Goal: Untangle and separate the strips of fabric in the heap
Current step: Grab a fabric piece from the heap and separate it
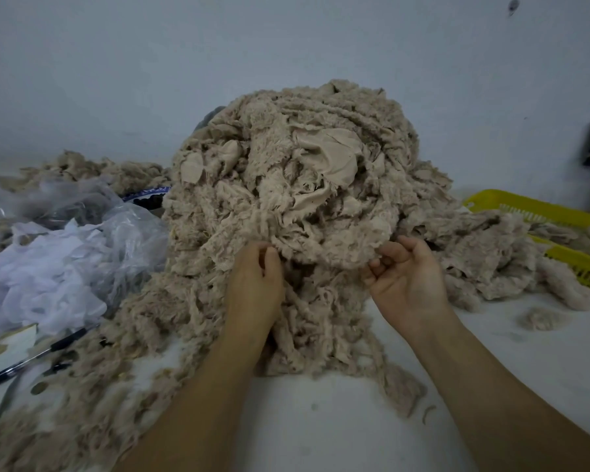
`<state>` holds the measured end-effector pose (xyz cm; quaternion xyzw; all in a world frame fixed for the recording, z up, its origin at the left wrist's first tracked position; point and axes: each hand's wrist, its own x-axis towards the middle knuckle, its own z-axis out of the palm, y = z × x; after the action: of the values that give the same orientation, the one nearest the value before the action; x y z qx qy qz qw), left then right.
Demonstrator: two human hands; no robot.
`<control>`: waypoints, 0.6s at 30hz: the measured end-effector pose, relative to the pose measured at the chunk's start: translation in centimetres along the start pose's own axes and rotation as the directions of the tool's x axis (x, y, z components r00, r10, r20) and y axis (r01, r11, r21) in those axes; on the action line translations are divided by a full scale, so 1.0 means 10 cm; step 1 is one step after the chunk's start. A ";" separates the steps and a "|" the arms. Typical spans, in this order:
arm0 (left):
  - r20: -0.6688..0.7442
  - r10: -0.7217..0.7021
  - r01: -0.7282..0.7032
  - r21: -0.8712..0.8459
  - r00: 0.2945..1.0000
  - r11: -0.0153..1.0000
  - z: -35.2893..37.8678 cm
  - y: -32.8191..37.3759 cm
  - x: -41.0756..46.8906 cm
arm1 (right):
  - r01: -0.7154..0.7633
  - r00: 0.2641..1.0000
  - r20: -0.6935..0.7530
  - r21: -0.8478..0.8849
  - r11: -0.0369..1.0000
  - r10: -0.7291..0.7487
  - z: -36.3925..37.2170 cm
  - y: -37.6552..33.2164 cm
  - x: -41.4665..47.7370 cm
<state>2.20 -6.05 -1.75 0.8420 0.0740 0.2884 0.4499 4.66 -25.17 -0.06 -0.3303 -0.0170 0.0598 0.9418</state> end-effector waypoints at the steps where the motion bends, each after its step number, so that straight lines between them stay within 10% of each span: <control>1: -0.023 0.031 -0.033 -0.086 0.999 0.996 0.00 0.03 -0.02 | 0.001 1.000 0.013 -0.029 1.000 -0.001 -0.01 0.00 -0.01; 7: 0.455 -0.145 0.335 -0.371 0.878 0.866 0.05 0.14 -0.11 | -0.099 0.944 0.225 -0.502 0.859 0.240 0.11 0.24 -0.14; 10: 0.531 -0.222 0.550 -0.606 0.818 0.575 0.00 0.18 -0.05 | -0.103 0.925 0.210 -0.663 0.742 0.316 0.15 0.34 -0.18; 15: 0.570 -0.259 0.620 -0.761 0.780 0.193 -0.05 0.14 0.06 | -0.235 0.967 0.020 -0.327 0.915 0.255 0.12 0.19 -0.10; 18: 0.586 -0.213 0.618 -0.774 0.782 0.140 -0.05 0.12 0.05 | -0.223 0.974 -0.067 -0.170 0.960 0.215 0.10 0.11 -0.06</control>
<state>2.19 -6.19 -0.30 0.3814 0.0445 -0.0154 0.9232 3.84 -23.80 0.03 -0.4138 0.0369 0.1540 0.8965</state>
